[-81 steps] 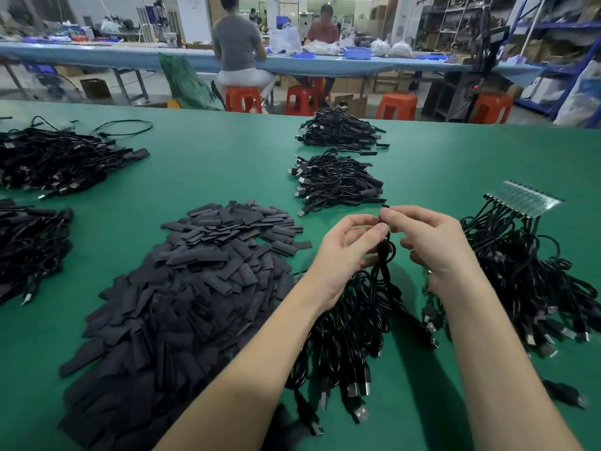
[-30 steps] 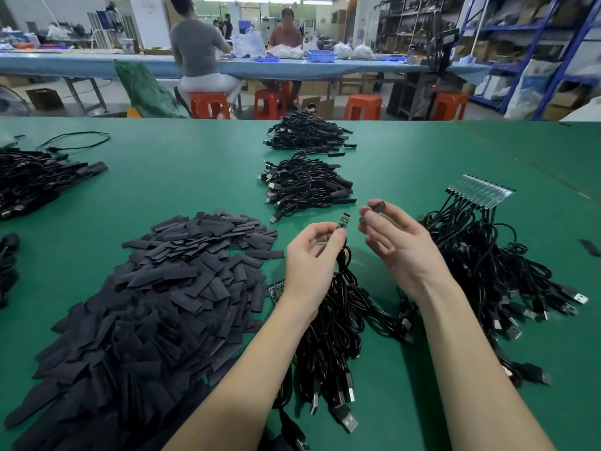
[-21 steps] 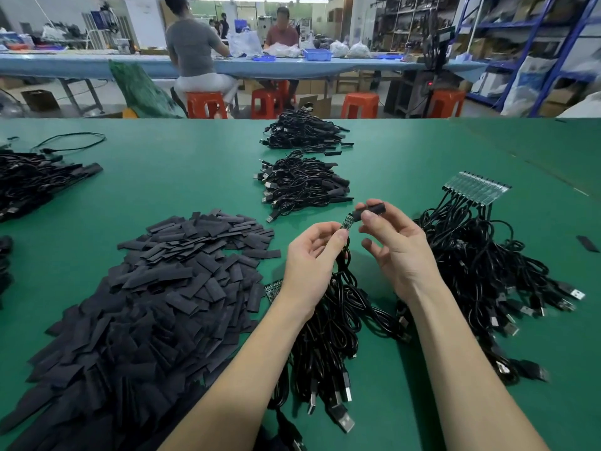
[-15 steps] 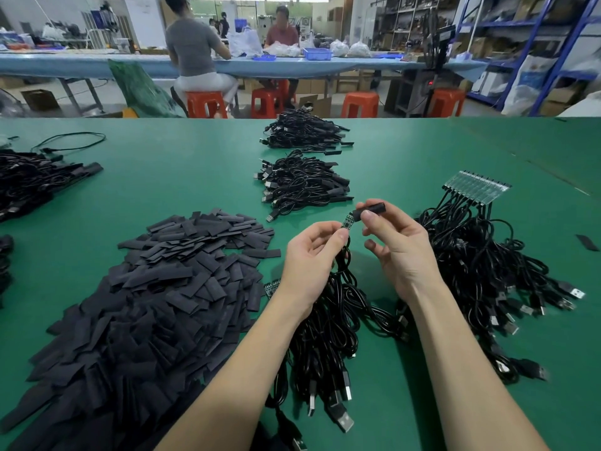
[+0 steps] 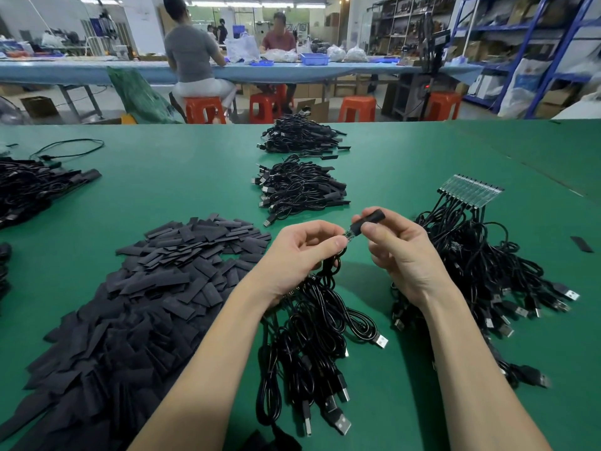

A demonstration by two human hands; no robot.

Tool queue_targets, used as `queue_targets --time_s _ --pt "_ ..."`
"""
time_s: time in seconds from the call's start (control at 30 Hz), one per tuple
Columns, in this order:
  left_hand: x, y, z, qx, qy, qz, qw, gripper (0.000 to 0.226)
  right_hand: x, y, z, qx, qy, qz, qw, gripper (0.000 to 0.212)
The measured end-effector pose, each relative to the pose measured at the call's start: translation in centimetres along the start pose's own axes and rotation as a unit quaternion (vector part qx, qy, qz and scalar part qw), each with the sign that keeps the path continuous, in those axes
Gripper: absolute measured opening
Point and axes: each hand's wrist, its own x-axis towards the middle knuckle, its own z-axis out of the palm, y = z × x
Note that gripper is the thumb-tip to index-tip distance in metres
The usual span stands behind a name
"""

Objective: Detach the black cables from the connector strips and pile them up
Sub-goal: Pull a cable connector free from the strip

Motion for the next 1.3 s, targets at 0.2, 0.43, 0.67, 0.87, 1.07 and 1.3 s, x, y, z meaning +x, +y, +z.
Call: queue_targets --time_s 0.2,0.43,0.67,0.87,1.07,1.3 --pt "-0.1 0.3 0.0 -0.006 -0.028 -0.020 0.999 0.014 0.0 0.3 0.2 -0.005 -0.036 0.028 0.999 0.025" --pt "0.1 -0.2 0.1 0.076 0.047 0.044 0.995 0.032 0.3 0.3 1.1 -0.025 0.066 0.030 0.997 0.035" --pt "0.1 -0.3 0.3 0.132 0.029 0.081 0.987 0.014 0.2 0.0 0.7 -0.012 0.104 0.044 0.994 0.032" --pt "-0.5 0.6 0.3 0.118 -0.033 0.039 0.992 0.027 0.2 -0.2 0.4 -0.002 0.103 0.038 0.994 0.033" --pt "0.1 0.5 0.8 0.121 0.081 0.019 0.989 0.026 0.1 -0.2 0.8 -0.023 0.083 0.038 0.996 0.029" --pt "0.6 1.0 -0.1 0.109 0.059 0.014 0.992 0.011 0.1 0.0 0.9 -0.012 0.073 0.046 0.996 0.027"
